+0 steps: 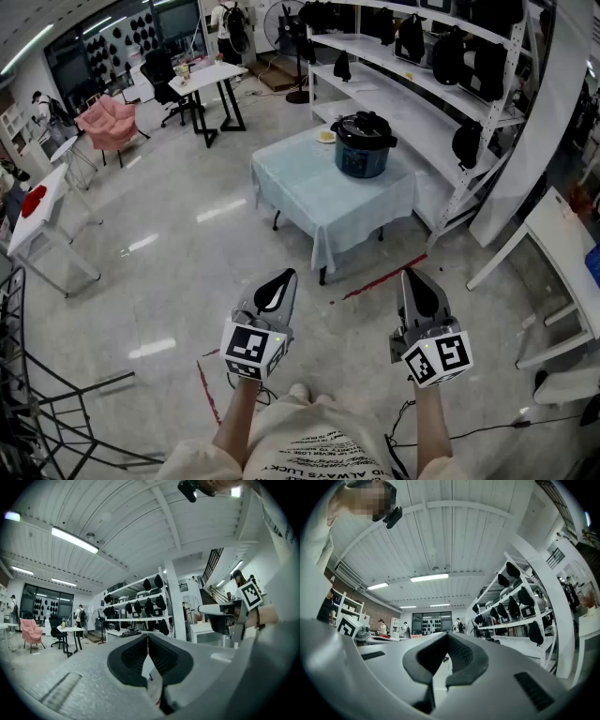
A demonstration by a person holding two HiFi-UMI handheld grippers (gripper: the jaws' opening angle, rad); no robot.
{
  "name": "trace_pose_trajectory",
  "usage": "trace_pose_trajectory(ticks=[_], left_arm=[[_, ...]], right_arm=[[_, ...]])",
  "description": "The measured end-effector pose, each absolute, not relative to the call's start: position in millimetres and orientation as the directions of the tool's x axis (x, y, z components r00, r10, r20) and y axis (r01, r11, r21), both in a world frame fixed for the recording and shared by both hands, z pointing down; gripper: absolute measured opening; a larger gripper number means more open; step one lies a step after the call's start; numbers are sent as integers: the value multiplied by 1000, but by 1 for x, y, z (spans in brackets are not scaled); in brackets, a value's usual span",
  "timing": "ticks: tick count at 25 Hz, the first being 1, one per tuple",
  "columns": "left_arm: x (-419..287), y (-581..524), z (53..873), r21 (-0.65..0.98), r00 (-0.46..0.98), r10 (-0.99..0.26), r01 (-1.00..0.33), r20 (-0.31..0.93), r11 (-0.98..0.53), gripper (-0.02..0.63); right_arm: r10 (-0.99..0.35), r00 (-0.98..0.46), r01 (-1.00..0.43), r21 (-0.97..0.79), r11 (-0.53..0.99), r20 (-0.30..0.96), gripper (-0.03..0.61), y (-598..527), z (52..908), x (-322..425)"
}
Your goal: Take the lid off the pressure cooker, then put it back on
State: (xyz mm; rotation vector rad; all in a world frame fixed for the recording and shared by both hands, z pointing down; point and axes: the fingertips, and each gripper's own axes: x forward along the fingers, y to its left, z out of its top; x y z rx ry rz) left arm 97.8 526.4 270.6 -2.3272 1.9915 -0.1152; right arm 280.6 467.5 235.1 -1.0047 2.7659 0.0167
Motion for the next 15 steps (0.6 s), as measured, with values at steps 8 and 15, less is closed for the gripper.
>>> trace_pose_trajectory(ticks=[8, 15], left_arm=[[106, 525, 274, -96, 167, -986, -981, 5, -167, 28], [112, 528, 280, -66, 159, -987, -985, 8, -159, 29]], right_arm=[[-614, -771, -615, -54, 787, -166, 5, 467, 244, 284], [-581, -791, -576, -85, 813, -190, 9, 471, 248, 290]])
